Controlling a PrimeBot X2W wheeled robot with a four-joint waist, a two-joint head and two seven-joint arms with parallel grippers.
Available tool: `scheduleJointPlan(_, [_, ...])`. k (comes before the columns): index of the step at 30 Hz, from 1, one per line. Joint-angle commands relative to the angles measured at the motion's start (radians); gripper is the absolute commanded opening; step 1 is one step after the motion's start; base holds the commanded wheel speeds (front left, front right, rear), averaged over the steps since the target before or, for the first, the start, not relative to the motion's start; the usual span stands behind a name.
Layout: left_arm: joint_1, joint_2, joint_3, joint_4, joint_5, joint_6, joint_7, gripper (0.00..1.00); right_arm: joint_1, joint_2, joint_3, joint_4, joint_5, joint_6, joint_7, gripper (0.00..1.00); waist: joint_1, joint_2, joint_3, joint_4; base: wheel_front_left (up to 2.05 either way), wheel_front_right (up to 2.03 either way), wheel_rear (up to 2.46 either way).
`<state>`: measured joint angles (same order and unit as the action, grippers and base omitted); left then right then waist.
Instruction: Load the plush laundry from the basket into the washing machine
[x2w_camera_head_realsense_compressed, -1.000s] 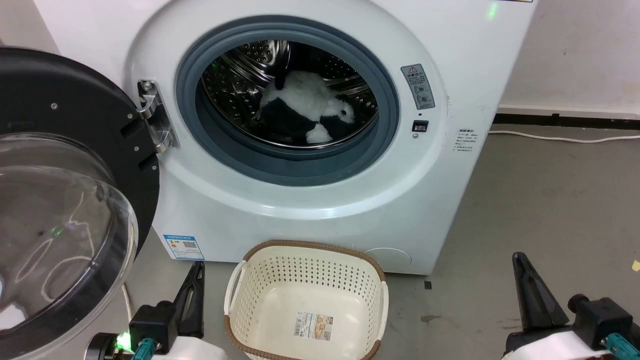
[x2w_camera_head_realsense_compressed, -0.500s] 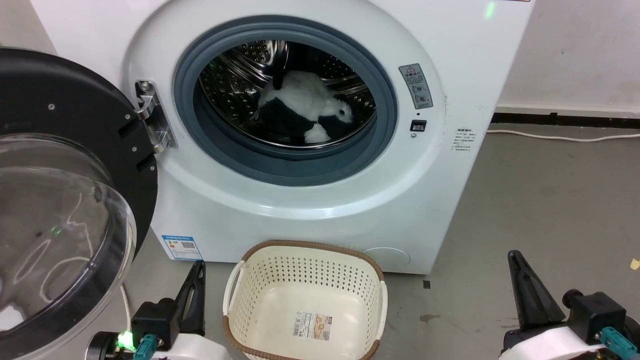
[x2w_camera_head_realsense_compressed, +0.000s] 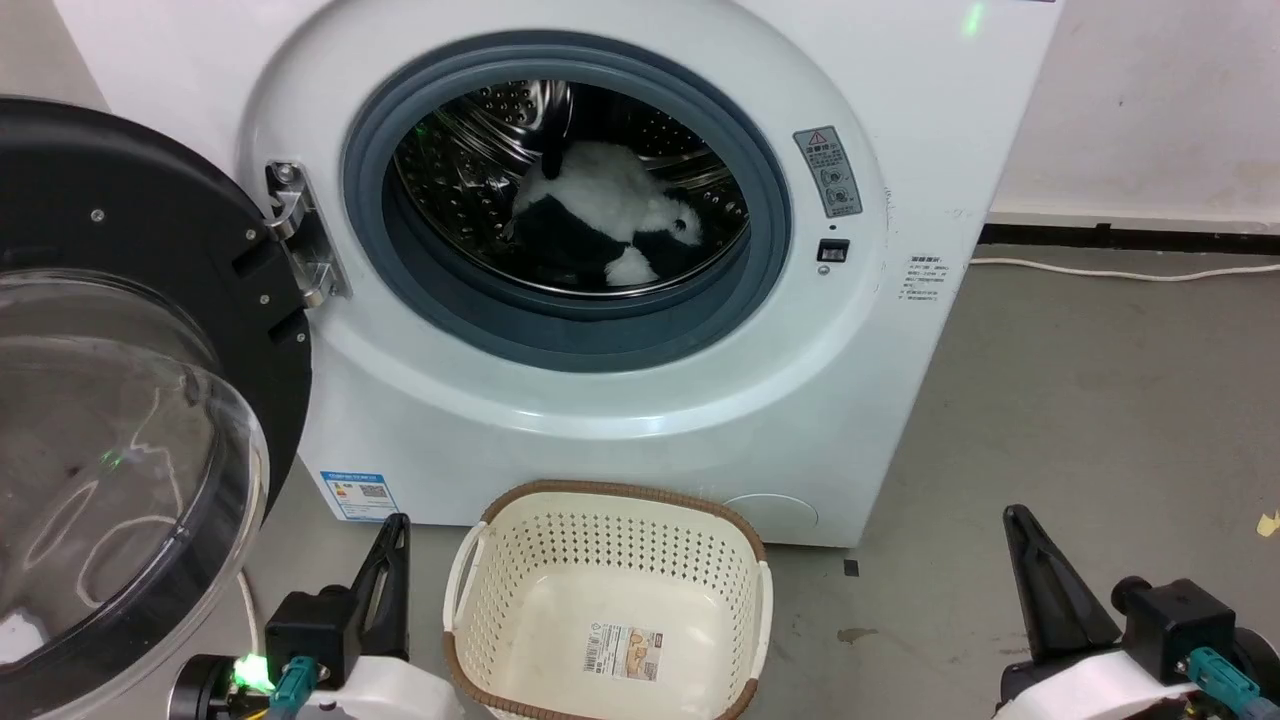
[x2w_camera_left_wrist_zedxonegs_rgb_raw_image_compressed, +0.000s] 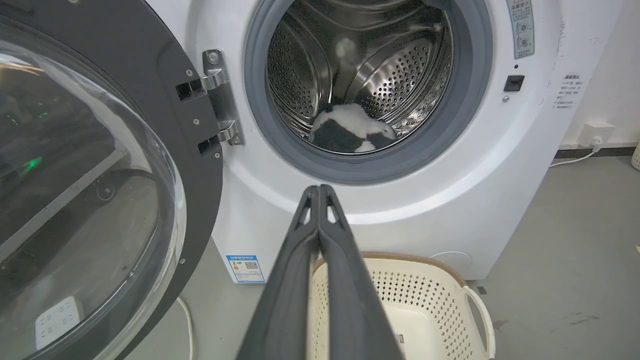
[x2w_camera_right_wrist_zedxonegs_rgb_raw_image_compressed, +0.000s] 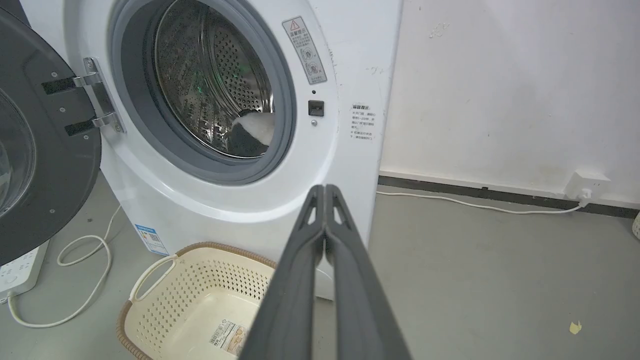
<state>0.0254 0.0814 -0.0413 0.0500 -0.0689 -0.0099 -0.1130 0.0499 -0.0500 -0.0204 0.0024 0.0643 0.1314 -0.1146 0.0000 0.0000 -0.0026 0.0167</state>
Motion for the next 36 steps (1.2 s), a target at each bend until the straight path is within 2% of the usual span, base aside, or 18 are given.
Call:
scheduleJointPlan(1, [-0.010, -0.003, 0.005, -0.009, 0.010, 0.005, 0.007, 0.00, -0.019, 0.000, 0.002, -0.001, -0.010, 0.000, 0.008, 0.00, 0.0000, 0.0000, 0.000, 0.000, 0.00, 0.00, 0.00])
scheduleJointPlan(36, [-0.020, -0.021, 0.029, -0.036, 0.048, 0.008, 0.076, 0.00, -0.039, 0.000, 0.014, -0.002, -0.045, -0.001, 0.078, 0.00, 0.0000, 0.0000, 0.002, -0.011, 0.00, 0.00, 0.00])
